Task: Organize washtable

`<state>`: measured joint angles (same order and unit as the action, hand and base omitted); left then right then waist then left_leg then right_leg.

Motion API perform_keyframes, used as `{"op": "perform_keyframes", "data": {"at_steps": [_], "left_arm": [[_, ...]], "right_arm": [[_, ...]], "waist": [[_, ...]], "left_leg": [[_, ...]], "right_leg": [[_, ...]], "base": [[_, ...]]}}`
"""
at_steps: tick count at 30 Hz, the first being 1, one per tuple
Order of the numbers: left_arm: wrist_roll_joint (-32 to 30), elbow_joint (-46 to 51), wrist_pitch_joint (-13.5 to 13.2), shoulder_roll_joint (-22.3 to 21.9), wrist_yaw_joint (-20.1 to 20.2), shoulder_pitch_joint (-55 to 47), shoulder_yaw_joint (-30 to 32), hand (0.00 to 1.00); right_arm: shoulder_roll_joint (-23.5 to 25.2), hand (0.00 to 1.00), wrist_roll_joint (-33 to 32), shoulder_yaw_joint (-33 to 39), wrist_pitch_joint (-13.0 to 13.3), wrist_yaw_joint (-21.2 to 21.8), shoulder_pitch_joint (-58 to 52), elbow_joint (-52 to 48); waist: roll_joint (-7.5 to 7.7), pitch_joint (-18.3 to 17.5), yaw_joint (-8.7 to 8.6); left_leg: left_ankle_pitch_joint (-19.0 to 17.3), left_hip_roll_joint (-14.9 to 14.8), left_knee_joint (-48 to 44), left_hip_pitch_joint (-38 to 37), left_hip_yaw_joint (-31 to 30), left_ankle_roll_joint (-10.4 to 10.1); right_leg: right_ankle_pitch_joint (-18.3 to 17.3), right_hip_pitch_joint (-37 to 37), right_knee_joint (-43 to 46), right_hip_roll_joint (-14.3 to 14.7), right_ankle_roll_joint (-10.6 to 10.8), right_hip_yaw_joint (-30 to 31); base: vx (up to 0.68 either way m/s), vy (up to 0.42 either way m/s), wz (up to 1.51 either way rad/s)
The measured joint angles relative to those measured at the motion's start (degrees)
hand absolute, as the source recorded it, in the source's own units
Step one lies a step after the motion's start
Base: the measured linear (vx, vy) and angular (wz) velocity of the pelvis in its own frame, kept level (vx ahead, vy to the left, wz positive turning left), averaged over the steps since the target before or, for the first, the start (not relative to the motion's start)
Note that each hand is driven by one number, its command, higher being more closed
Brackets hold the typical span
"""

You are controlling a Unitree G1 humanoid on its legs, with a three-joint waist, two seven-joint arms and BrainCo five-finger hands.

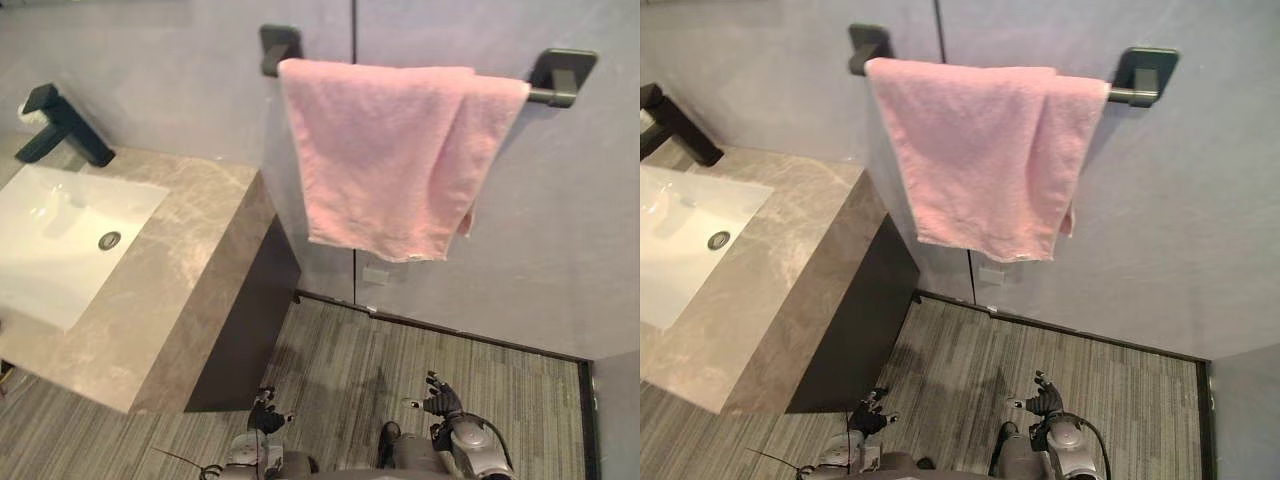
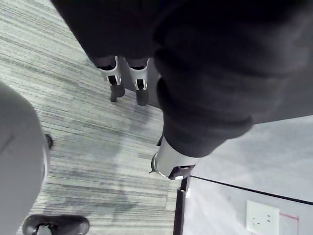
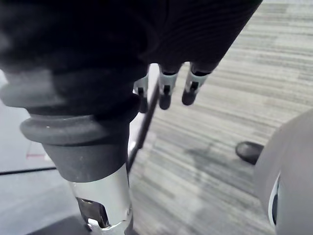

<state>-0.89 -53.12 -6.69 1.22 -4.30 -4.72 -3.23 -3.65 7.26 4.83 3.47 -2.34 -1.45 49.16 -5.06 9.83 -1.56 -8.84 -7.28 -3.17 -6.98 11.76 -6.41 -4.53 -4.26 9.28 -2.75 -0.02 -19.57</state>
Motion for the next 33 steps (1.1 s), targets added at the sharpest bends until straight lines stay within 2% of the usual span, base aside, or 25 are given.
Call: {"op": "perform_keyframes", "data": {"at_steps": [3,6,8,9,10,11,13,17,20,21,22,23,24,25,26,27,28,30,31,33], "left_arm": [[-0.04,-0.88,0.2,1.03,0.44,-0.48,-0.69,0.0],[-0.08,-1.05,0.18,1.09,0.47,-1.49,-0.72,0.0],[-0.19,-1.18,0.12,1.15,0.49,-1.51,-0.72,0.0],[-0.26,-1.19,0.12,1.09,0.48,-1.47,-0.92,0.0],[-0.66,-1.49,0.18,1.54,0.54,-1.22,-1.4,0.0],[-1.41,-1.53,0.18,2.08,0.55,-1.02,-1.33,0.0],[-1.5,-1.68,0.15,1.82,0.45,-1.07,-0.76,0.0],[-1.45,-1.82,0.18,1.2,0.44,-1.3,0.85,0.0],[-1.07,-1.45,0.17,0.8,0.39,-0.73,1.36,0.0],[-0.78,-0.89,0.13,0.38,0.36,-0.35,1.58,0.0],[-0.76,-0.43,0.14,0.21,0.35,-0.29,1.61,0.0],[-0.76,0.76,0.1,0.03,0.31,-0.33,1.57,0.0],[-0.78,1.22,0.02,0.08,0.31,-0.37,1.56,0.0],[-0.79,1.32,0.11,0.03,0.36,-0.17,1.63,0.0],[-0.81,1.32,0.23,-0.05,0.41,-0.12,1.58,0.0],[-0.89,1.33,0.23,-0.14,0.49,-0.24,1.34,0.0],[-0.94,1.34,0.22,-0.27,0.53,-0.51,1.06,0.0],[-1.06,1.35,0.27,-0.28,0.53,-0.57,1.08,0.0],[-1.05,1.37,0.3,-0.3,0.54,-0.58,0.55,0.0],[-1.09,1.34,0.5,0.19,0.61,-0.6,-0.93,0.0]], "right_arm": [[2.16,0.0,0.01,-0.18,-0.03,0.03,0.33,2.04],[2.09,0.0,0.04,-0.33,0.01,0.04,0.15,2.47],[2.06,0.0,0.06,-0.42,0.0,0.03,0.32,2.53],[2.06,0.0,0.04,-0.42,0.01,0.05,0.64,2.48],[2.09,0.0,0.02,-0.41,0.05,0.05,1.0,2.38],[1.93,0.0,-0.01,-0.43,0.03,0.03,0.9,2.52],[1.49,0.0,-0.48,-0.45,0.01,0.01,0.89,3.72],[0.63,0.0,-1.05,-0.52,-0.17,0.03,0.85,4.09],[-0.36,0.0,-1.07,-1.62,-0.27,-0.1,1.52,3.92],[-0.81,0.0,-1.07,-1.62,-0.39,-0.21,2.12,4.0],[-0.89,0.0,-1.07,-1.64,-0.58,-0.27,2.51,4.0],[-0.92,0.0,-1.05,-1.65,-0.87,-0.47,3.35,4.01],[-1.15,0.0,-1.01,-1.64,-1.08,-0.8,4.03,3.87],[-1.23,0.0,-0.98,-1.63,-1.15,-1.01,4.66,3.77],[-1.14,0.0,-0.9,-1.85,-1.2,-1.29,5.09,2.97],[-1.14,0.0,-0.86,-1.96,-1.18,-1.28,5.03,2.11],[-1.2,0.0,-0.71,-1.93,-1.18,-1.28,5.05,1.11],[-1.65,0.0,-0.42,-1.71,-1.15,-1.29,5.37,0.49],[-1.54,0.0,-0.41,-1.29,-1.21,-1.2,5.34,0.49],[-1.2,0.0,-0.4,-0.37,-1.26,-1.26,3.67,0.51]], "waist": [[0.89,-0.43,1.04],[0.1,-0.78,0.86],[0.02,-0.81,0.86],[-0.03,-0.78,0.79],[0.92,-0.66,-0.48],[1.69,-0.55,-0.66],[1.85,-0.94,0.42],[1.3,-1.25,0.56],[0.58,-1.59,0.63],[0.8,-1.38,0.84],[0.99,-1.25,0.88],[2.0,-0.98,0.71],[2.25,-0.93,0.47],[2.18,-0.67,0.48],[2.69,-0.32,0.6],[2.72,-0.27,0.49],[2.64,-0.29,0.02],[2.0,-0.54,-0.77],[2.39,-0.59,-0.86],[2.35,-1.12,-1.42]], "left_leg": [[1.03,1.49,0.85,0.51,-0.31,1.57],[1.33,2.4,0.94,0.03,-0.45,2.06],[1.89,2.85,1.16,0.24,-1.21,2.88],[2.04,2.89,1.13,0.74,-2.52,3.05],[2.27,3.56,0.45,1.68,-5.19,3.4],[2.42,4.5,0.23,1.85,-7.27,3.35],[3.06,4.26,0.28,2.38,-8.96,2.82],[5.68,3.86,2.43,4.46,-13.56,2.02],[9.26,4.37,3.31,8.45,-17.47,1.67],[11.61,5.06,3.73,10.18,-17.64,2.11],[13.89,5.74,4.05,11.29,-16.96,2.43],[19.11,7.29,5.84,12.76,-14.53,3.38],[21.5,7.75,8.08,12.68,-9.52,4.24],[18.69,6.96,4.77,13.27,-3.95,5.14],[11.51,4.48,-2.75,12.86,6.06,7.28],[8.79,2.7,-6.36,11.6,11.24,7.35],[6.93,0.89,-9.15,10.07,16.07,6.34],[6.31,0.46,-10.22,10.73,19.52,6.8],[6.4,1.88,-7.98,10.67,18.57,6.88],[7.72,4.15,0.16,9.09,16.61,7.65]], "right_leg": [[5.02,1.64,-5.88,0.2,0.38,0.49],[6.09,2.95,-6.97,-0.43,0.92,0.78],[5.29,1.77,-4.26,-1.22,0.88,0.62],[3.26,0.06,-0.46,-1.0,0.38,3.82],[0.19,-1.41,3.61,0.15,0.22,14.55],[-1.34,-1.88,5.6,0.32,1.52,18.11],[-2.09,-1.99,6.07,-0.08,1.64,16.27],[-2.66,-2.18,4.96,-0.49,1.42,11.6],[-2.47,-3.54,4.53,-2.0,1.27,5.93],[-2.75,-4.46,4.66,-3.05,0.92,3.52],[-2.71,-4.59,4.95,-3.5,0.73,2.09],[-2.04,-4.93,5.02,-5.21,-0.22,0.37],[-1.08,-4.62,3.59,-7.38,-1.38,-3.3],[-1.03,-3.94,3.29,-7.64,-1.3,-4.95],[-1.03,-2.72,3.69,-8.3,-1.3,-7.56],[-1.03,-1.6,4.07,-8.92,-1.3,-9.35],[-1.04,-0.89,5.23,-9.85,-1.28,-11.39],[-1.53,-0.34,6.25,-10.82,-0.35,-13.96],[-2.27,0.62,5.22,-10.75,1.47,-15.36],[-0.41,1.56,2.34,-11.48,1.65,-19.63]], "base": [[-0.16,0.109,0.03],[-0.15,0.057,0.0],[-0.11,0.003,0.14],[-0.1,-0.012,0.57],[-0.09,-0.008,0.93],[-0.09,-0.008,0.88],[-0.08,-0.094,0.58],[-0.04,-0.096,0.64],[-0.01,-0.054,1.0],[0.0,-0.028,1.07],[0.0,-0.046,1.53],[-0.01,-0.006,1.63],[-0.03,0.032,1.6],[-0.03,0.028,1.36],[-0.03,0.016,1.07],[-0.04,0.055,1.22],[-0.05,0.113,0.93],[-0.11,0.137,0.92],[-0.16,0.153,1.02],[-0.09,0.146,1.01]]}}
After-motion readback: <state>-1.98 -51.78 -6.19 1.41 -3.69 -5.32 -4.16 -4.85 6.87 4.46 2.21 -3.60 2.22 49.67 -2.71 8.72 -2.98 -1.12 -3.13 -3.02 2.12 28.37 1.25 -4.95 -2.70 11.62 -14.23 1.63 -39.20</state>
